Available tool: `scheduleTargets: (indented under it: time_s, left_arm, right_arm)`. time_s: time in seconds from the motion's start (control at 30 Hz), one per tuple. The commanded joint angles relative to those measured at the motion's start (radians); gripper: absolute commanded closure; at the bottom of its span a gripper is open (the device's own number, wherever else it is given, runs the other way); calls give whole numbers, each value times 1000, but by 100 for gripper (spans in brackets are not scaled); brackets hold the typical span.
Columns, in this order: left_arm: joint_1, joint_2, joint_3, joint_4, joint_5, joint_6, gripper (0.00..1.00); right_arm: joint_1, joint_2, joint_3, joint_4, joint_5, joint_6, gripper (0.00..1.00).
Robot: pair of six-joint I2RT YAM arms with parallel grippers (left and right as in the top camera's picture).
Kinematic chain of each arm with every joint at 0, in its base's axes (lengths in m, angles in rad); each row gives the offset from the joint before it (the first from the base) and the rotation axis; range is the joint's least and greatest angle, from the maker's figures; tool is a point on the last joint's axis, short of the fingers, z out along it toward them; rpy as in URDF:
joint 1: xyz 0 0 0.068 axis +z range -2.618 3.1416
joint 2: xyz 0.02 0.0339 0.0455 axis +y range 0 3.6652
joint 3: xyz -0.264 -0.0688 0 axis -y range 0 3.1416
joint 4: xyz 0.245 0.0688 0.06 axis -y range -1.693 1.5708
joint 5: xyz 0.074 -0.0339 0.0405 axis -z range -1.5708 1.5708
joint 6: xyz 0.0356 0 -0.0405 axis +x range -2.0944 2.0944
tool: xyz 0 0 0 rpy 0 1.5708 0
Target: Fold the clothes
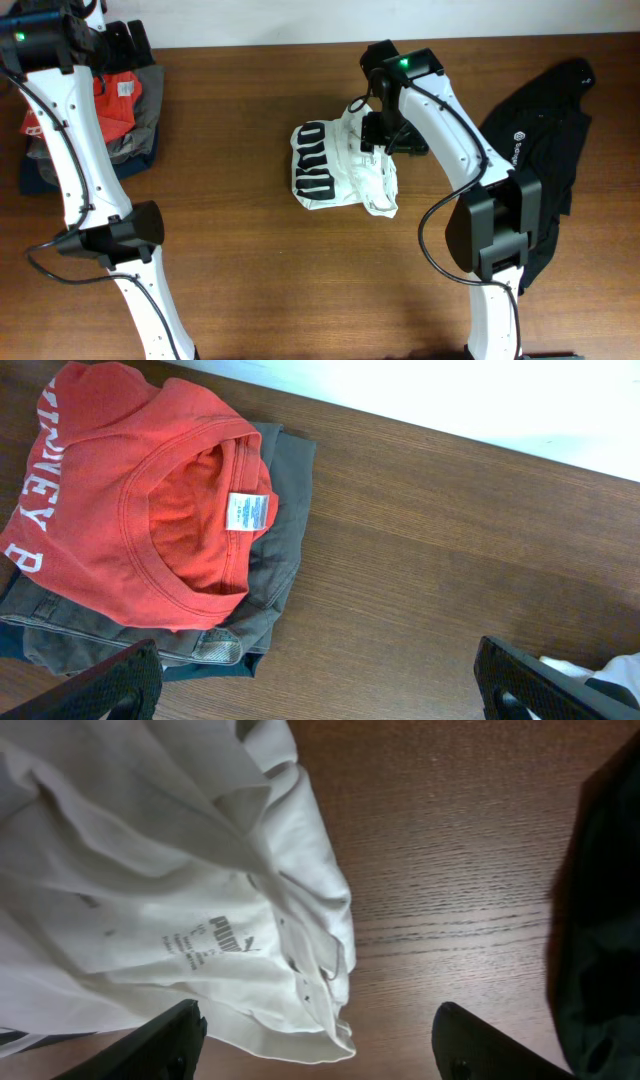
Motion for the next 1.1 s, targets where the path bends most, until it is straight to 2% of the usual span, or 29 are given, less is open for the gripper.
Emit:
scheduleTargets:
  time_s: [0.0, 0.23, 0.4, 0.73, 0.77, 0.8, 0.83, 0.93, 1.07]
  left_arm:
    - [0, 16, 7, -2, -7, 20, 1]
    - [0, 16, 7, 6, -6, 20, 1]
    - [0, 16, 7, 5, -6, 20, 1]
    - [0, 17, 7, 5, -6, 19, 1]
    - [0, 16, 7, 6, -6, 19, 1]
    - [0, 17, 7, 6, -6, 19, 1]
    - [0, 17, 7, 6, -6, 19, 1]
    - [0, 16, 7, 5, -6, 19, 1]
    - [0, 17, 7, 5, -6, 19, 1]
  right_arm:
    - [-17, -20, 33, -6, 16, -45, 23]
    - [48, -32, 65, 63, -67, -245, 35]
    - [105, 18, 64, 124, -85, -277, 46]
    - [132, 113, 63, 194, -146, -326, 52]
    - [132, 122, 63, 201, -146, -331, 55]
    - [132, 129, 63, 216, -145, -338, 64]
    - [132, 136, 63, 226, -146, -344, 68]
    - [132, 142, 63, 247, -146, -344, 73]
    - [128, 142, 63, 257, -138, -344, 87]
